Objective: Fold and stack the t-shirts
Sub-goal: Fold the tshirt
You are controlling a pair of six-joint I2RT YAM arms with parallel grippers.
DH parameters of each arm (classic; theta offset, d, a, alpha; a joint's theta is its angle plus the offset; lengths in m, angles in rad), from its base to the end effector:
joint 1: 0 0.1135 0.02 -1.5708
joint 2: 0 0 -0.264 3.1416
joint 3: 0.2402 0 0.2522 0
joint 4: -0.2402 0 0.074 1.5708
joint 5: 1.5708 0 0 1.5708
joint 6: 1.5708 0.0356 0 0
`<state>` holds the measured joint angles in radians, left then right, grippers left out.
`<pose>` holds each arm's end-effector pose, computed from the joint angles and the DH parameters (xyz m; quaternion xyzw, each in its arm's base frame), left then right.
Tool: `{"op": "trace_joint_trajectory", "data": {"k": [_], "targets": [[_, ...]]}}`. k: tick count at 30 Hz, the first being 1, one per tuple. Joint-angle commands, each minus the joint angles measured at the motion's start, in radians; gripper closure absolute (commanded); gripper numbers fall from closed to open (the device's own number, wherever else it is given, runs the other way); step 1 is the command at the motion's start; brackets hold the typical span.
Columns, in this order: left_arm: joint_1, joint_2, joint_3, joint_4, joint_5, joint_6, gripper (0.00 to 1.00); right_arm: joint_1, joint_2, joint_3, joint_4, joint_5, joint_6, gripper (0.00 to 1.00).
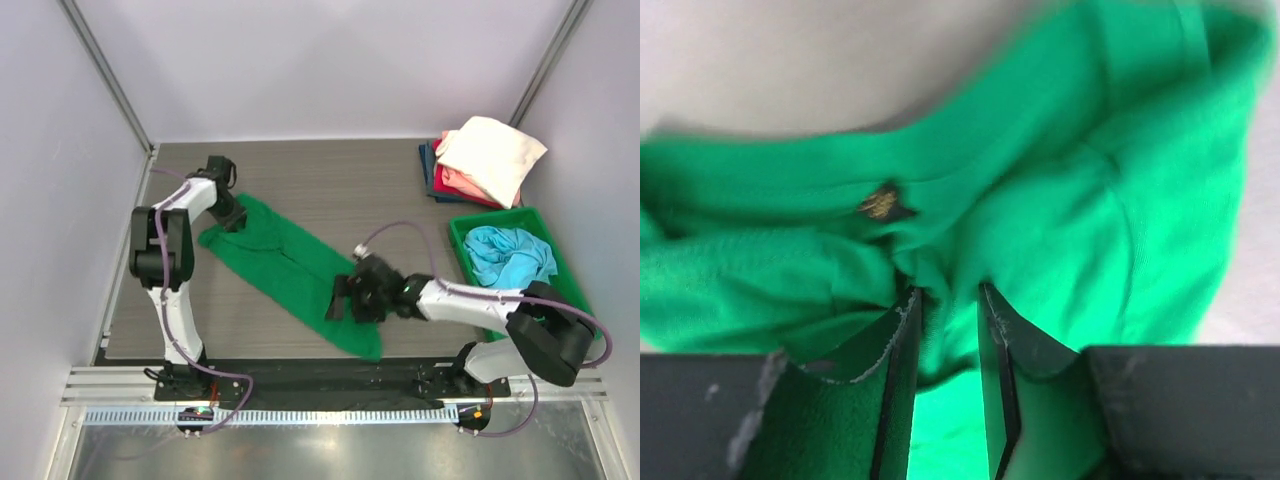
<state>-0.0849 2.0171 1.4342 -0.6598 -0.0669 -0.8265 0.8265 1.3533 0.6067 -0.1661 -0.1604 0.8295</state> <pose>0.4055 -0.0321 0.1632 -0.3624 0.9170 -0.0422 0.1611 0.1654 0.1880 0.1626 -0.0245 0.9433 0.2885 0.1620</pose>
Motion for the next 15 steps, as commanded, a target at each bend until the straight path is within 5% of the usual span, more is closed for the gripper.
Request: {"op": "trace_joint_trajectory", "data": {"k": [1,4,5,8,12,15], "targets": [[-0.117,0.222,0.232,0.042,0.044,-0.019,0.69,0.303,0.026,0.049,0.004,0.039,0.227,0.05],[-0.205,0.468,0.732,-0.12,0.153,0.088,0.64,0.457,0.092,0.333,-0.261,0.2,0.136,0.01],[-0.219,0.542,1.063,-0.202,0.159,0.116,0.63,0.467,0.111,0.432,-0.324,0.252,0.107,0.0],[-0.233,0.608,1.357,-0.307,0.304,0.167,0.55,0.468,0.061,0.519,-0.446,0.295,0.056,0.0],[-0.216,0.242,0.964,-0.045,0.297,0.201,0.32,0.425,0.015,0.591,-0.503,0.405,-0.03,0.0],[-0.19,0.014,0.835,-0.114,0.166,0.236,0.2,0.301,0.045,0.633,-0.503,0.409,-0.116,0.0]]}}
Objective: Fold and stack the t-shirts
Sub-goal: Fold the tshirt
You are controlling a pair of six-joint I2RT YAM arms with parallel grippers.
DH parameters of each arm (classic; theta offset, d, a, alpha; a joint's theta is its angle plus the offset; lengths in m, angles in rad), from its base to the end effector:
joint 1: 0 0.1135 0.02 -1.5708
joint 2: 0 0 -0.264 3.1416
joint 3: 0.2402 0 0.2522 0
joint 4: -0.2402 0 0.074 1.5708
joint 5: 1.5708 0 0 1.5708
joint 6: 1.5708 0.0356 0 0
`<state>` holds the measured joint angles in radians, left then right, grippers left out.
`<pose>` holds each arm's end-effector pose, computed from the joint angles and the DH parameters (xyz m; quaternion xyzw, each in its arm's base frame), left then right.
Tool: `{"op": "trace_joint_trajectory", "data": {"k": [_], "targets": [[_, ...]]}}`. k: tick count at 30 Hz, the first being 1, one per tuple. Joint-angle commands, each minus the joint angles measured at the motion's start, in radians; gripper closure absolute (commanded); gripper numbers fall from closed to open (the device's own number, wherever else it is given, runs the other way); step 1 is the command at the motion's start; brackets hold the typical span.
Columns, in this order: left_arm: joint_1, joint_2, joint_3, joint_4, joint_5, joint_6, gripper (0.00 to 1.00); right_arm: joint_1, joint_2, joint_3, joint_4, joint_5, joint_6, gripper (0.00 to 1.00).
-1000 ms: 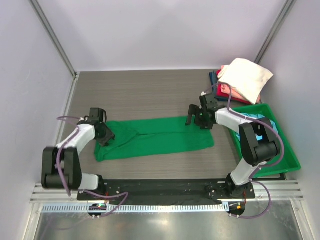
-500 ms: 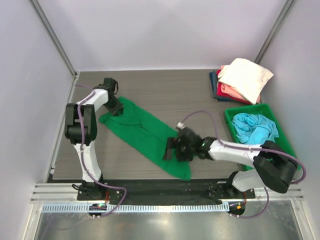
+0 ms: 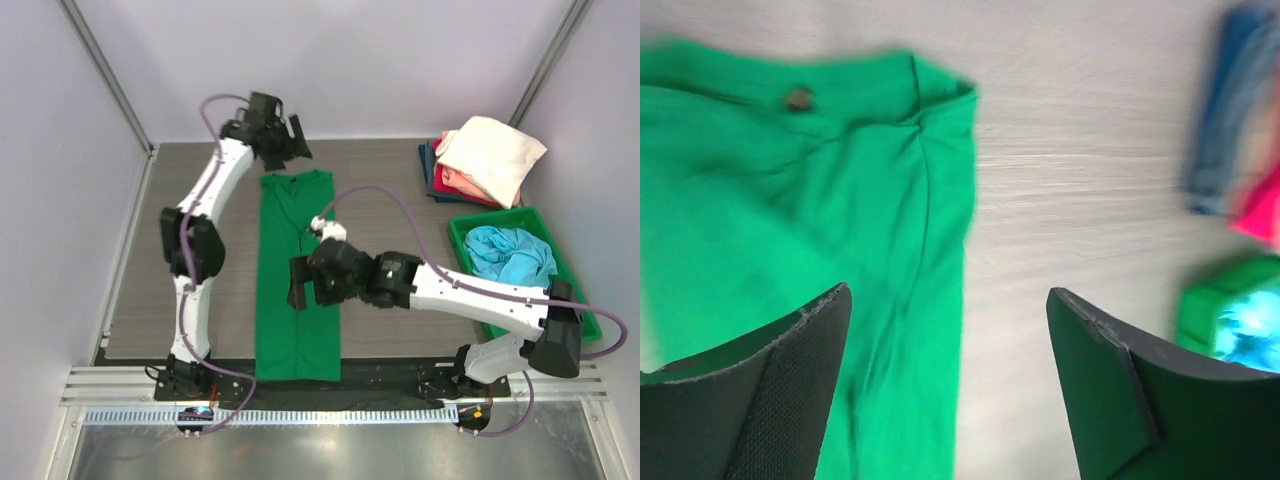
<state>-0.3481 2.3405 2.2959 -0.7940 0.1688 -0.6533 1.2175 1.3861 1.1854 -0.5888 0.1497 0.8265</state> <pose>0.4906 -0.1844 0.2710 -0.1116 0.9242 -0.2403 0.2751 0.1089 0.2800 0.3054 -0.1512 0.9100 0.2879 0.2571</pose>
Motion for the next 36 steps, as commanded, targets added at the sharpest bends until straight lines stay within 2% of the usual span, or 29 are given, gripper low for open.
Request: {"op": "trace_joint_trajectory", "data": {"k": [1,4,5,6,7,8,10,11,12,13,14,16,17,20,24,27,30,32,36], "targets": [[0.093,-0.349,-0.032,-0.029,-0.107,0.069,0.2,-0.152,0.031,0.068,-0.077,0.09,-0.139,0.0],[0.129,-0.533,-0.074,-0.194,-0.234,0.099,0.2,-0.234,0.158,0.172,-0.065,0.07,-0.26,0.0],[0.13,-0.587,-0.158,-0.215,-0.262,0.112,0.2,-0.275,0.195,0.244,-0.057,0.067,-0.288,0.0],[0.132,-0.71,-0.22,-0.223,-0.282,0.13,0.2,-0.292,0.232,0.284,-0.052,0.067,-0.309,0.0],[0.13,-0.771,-0.292,-0.215,-0.282,0.144,0.21,-0.311,0.323,0.328,-0.054,0.051,-0.347,0.0],[0.13,-0.831,-0.438,-0.197,-0.282,0.173,0.21,-0.34,0.364,0.414,-0.051,0.042,-0.365,0.0],[0.13,-1.019,-0.592,-0.179,-0.296,0.191,0.21,-0.372,0.497,0.497,-0.046,0.036,-0.382,0.0],[0.13,-1.087,-0.733,-0.169,-0.308,0.201,0.21,-0.386,0.543,0.579,-0.04,-0.007,-0.401,0.0],[0.13,-1.142,-0.795,-0.168,-0.319,0.201,0.21,-0.419,0.583,0.614,-0.028,-0.037,-0.406,0.0],[0.13,-1.34,-0.992,-0.169,-0.328,0.193,0.22,-0.467,0.707,0.726,-0.011,-0.124,-0.409,0.0],[0.13,-1.342,-0.994,-0.171,-0.328,0.193,0.22,-0.467,0.743,0.762,-0.002,-0.125,-0.409,0.0],[0.129,-1.446,-1.084,-0.154,-0.286,0.164,0.24,-0.502,0.824,0.836,0.01,-0.235,-0.406,0.0],[0.129,-1.546,-1.171,-0.124,-0.253,0.156,0.24,-0.51,0.902,0.914,0.014,-0.257,-0.409,0.0],[0.129,-1.7,-1.271,-0.11,-0.233,0.141,0.24,-0.533,0.988,1.025,0.023,-0.301,-0.411,0.0],[0.127,-1.814,-1.326,-0.1,-0.268,0.137,0.24,-0.562,1.141,1.123,0.05,-0.366,-0.382,0.0],[0.127,-1.892,-1.378,-0.036,-0.229,0.133,0.24,-0.579,1.227,1.184,0.057,-0.4,-0.356,0.01],[0.129,-1.937,-1.405,-0.008,-0.276,0.146,0.22,-0.601,1.269,1.215,0.061,-0.348,-0.357,0.01],[0.13,-1.94,-1.406,-0.017,-0.31,0.139,0.22,-0.61,1.306,1.237,0.067,-0.251,-0.366,0.01],[0.133,-1.931,-1.402,-0.024,-0.314,0.138,0.22,-0.651,1.393,1.338,0.101,-0.239,-0.362,0.01]]}}
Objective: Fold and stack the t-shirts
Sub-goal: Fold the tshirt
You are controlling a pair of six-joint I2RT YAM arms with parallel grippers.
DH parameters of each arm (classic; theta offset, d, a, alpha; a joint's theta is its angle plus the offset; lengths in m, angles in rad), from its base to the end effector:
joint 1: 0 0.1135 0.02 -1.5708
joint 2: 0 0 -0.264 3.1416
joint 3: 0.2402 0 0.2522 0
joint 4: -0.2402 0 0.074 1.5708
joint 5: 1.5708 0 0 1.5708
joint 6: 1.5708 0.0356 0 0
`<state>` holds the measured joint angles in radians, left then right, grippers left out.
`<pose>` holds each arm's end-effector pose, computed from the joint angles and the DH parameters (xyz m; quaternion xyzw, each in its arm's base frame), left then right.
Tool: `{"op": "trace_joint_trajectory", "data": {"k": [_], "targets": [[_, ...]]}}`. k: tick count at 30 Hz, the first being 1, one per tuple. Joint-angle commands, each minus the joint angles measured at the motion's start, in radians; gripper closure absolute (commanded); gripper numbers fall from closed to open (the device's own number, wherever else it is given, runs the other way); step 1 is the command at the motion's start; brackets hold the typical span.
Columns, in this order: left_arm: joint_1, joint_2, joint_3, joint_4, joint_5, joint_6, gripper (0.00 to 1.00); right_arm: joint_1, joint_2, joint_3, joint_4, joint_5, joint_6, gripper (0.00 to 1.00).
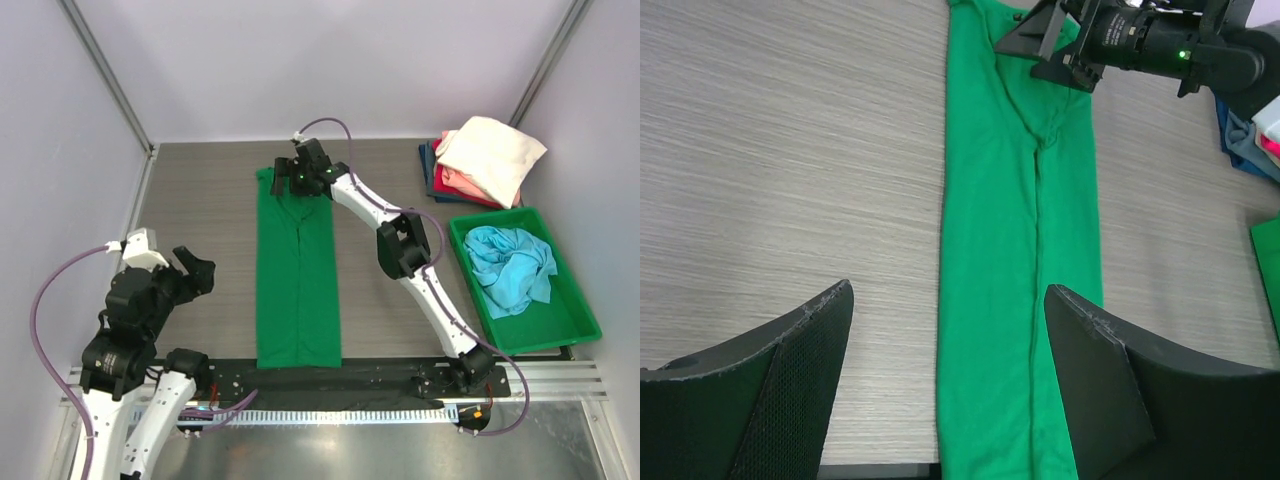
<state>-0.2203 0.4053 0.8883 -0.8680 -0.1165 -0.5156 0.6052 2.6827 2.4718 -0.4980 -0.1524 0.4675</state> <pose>0.0671 -0.0108 0.3434 -0.1540 0.8141 -0.1556 0.5379 0.4835 0.3411 0.1667 -0.0940 0.9016 0.2723 0.3227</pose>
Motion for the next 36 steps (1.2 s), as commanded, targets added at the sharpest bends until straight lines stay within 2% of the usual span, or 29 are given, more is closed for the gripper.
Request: {"op": "trace_joint_trajectory", "data": {"k": [1,5,9,11,14,17,21,22,23,24,25,26,27,28,29,30,32,33,34,36], "targets": [[0.009,0.003,0.006,0.05,-0.034,0.0,0.22,-0.047,0.111,0.073,0.024,0.056,0.0,0.01],[0.015,0.01,0.008,0.049,-0.032,-0.001,0.22,-0.068,0.128,0.108,0.192,0.031,-0.026,0.01],[0.027,0.015,0.006,0.049,-0.028,0.0,0.22,-0.076,0.095,0.115,0.304,0.141,-0.036,0.0],[0.029,0.017,0.006,0.049,-0.029,0.0,0.22,-0.081,0.079,0.105,0.393,0.143,-0.032,0.0],[0.03,0.018,0.005,0.053,-0.029,-0.001,0.22,-0.079,0.01,0.076,0.526,0.054,-0.046,0.0],[0.03,0.033,0.001,0.06,-0.009,0.002,0.22,-0.076,-0.101,0.035,0.587,-0.03,-0.056,0.0],[0.03,0.107,0.047,0.012,0.002,-0.024,0.31,-0.074,-0.32,-0.072,0.504,0.011,-0.017,0.0],[0.03,0.127,0.082,-0.012,-0.005,-0.041,0.32,-0.076,-0.384,-0.132,0.463,0.031,-0.009,0.0],[0.03,0.132,0.092,-0.035,0.003,-0.061,0.32,-0.076,-0.541,-0.295,0.437,0.066,0.0,0.0],[0.03,0.133,0.093,-0.039,0.014,-0.096,0.32,-0.073,-0.62,-0.394,0.434,0.095,0.006,0.0],[0.03,0.141,0.086,-0.045,0.044,-0.119,0.32,-0.064,-0.702,-0.606,0.434,0.124,0.007,0.0],[0.032,0.148,0.08,-0.051,0.06,-0.151,0.32,-0.049,-0.889,-0.717,0.437,0.264,0.017,0.0],[0.029,0.158,0.061,-0.057,0.076,-0.167,0.32,-0.03,-0.972,-0.826,0.438,0.33,0.034,0.0],[0.029,0.171,0.049,-0.074,0.099,-0.176,0.34,0.01,-1.062,-0.926,0.437,0.365,0.051,0.0],[0.029,0.185,0.034,-0.078,0.11,-0.187,0.34,0.027,-1.136,-1.094,0.405,0.39,0.071,0.0],[0.027,0.191,-0.004,-0.081,0.144,-0.207,0.34,0.047,-1.259,-1.164,0.368,0.414,0.132,0.0],[0.013,0.21,-0.041,-0.072,0.164,-0.227,0.33,0.123,-1.351,-1.342,0.238,0.424,0.192,0.0],[0.0,0.217,-0.032,-0.078,0.181,-0.222,0.32,0.158,-1.439,-1.41,0.213,0.428,0.229,0.01],[-0.016,0.221,-0.038,-0.088,0.16,-0.263,0.32,0.188,-1.475,-1.548,0.198,0.425,0.306,0.02],[-0.051,0.249,-0.067,-0.085,0.14,-0.294,0.31,0.264,-1.543,-1.681,0.176,0.401,0.414,0.05]]}}
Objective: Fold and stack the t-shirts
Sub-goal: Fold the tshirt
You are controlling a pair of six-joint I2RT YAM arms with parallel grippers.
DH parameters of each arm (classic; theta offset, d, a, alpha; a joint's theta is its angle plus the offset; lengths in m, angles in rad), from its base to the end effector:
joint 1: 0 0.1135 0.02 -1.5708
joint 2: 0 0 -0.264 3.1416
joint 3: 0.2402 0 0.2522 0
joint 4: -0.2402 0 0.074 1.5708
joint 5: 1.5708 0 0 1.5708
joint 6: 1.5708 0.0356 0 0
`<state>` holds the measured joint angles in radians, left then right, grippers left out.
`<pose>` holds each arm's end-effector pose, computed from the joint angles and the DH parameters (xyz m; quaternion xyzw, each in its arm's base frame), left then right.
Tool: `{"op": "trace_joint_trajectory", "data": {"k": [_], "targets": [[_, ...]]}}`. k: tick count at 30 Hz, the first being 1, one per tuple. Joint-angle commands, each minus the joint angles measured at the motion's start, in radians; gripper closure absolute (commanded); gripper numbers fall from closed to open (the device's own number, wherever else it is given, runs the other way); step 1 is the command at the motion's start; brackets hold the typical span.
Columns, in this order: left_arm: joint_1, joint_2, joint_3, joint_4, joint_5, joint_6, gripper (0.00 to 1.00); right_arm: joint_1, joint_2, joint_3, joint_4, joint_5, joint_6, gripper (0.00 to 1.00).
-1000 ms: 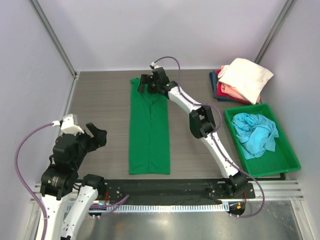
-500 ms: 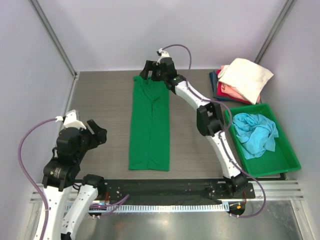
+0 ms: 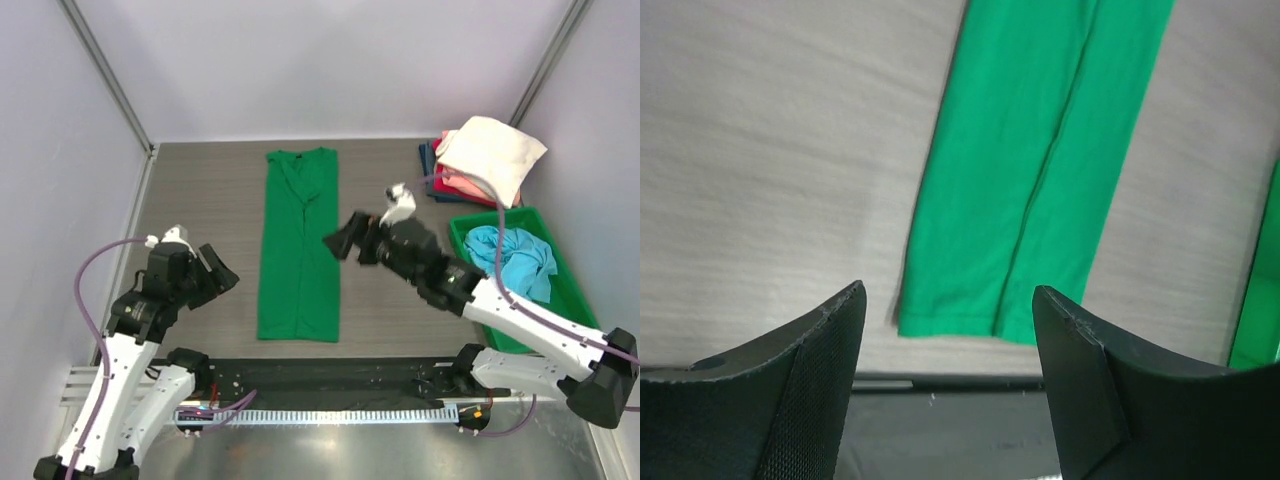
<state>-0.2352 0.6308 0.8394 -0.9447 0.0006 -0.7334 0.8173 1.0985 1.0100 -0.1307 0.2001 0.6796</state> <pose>0.1121 -0.0269 0.3050 -0.2252 0.8860 -0.1890 0.3586 0.1800 0.1815 0.3630 0.0089 0.7788 0.3664 0.5091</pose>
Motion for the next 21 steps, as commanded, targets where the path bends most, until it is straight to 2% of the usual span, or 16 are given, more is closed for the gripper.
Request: {"op": "trace_joint_trajectory", "data": {"k": [1,4,5,8,11,14,21], "targets": [[-0.056,0.044,-0.025,-0.017,0.013,-0.113,0.31,0.071,-0.006,-0.329,-0.19,0.018,0.298,0.06],[-0.153,0.11,-0.094,-0.009,-0.049,-0.179,0.31,0.19,-0.037,-0.454,-0.153,-0.005,0.4,0.1],[-0.215,0.121,-0.106,-0.011,-0.079,-0.229,0.32,0.244,-0.034,-0.468,-0.149,-0.004,0.416,0.11],[-0.308,0.135,-0.114,-0.019,-0.181,-0.305,0.32,0.315,-0.003,-0.517,-0.075,-0.007,0.475,0.14],[-0.319,0.124,-0.202,0.029,-0.169,-0.34,0.33,0.333,0.05,-0.562,0.035,-0.028,0.506,0.22],[-0.343,0.124,-0.265,0.076,-0.175,-0.371,0.35,0.345,0.104,-0.565,0.089,-0.033,0.505,0.23],[-0.371,0.178,-0.31,0.122,-0.179,-0.393,0.39,0.352,0.204,-0.56,0.177,-0.07,0.506,0.45]]}}
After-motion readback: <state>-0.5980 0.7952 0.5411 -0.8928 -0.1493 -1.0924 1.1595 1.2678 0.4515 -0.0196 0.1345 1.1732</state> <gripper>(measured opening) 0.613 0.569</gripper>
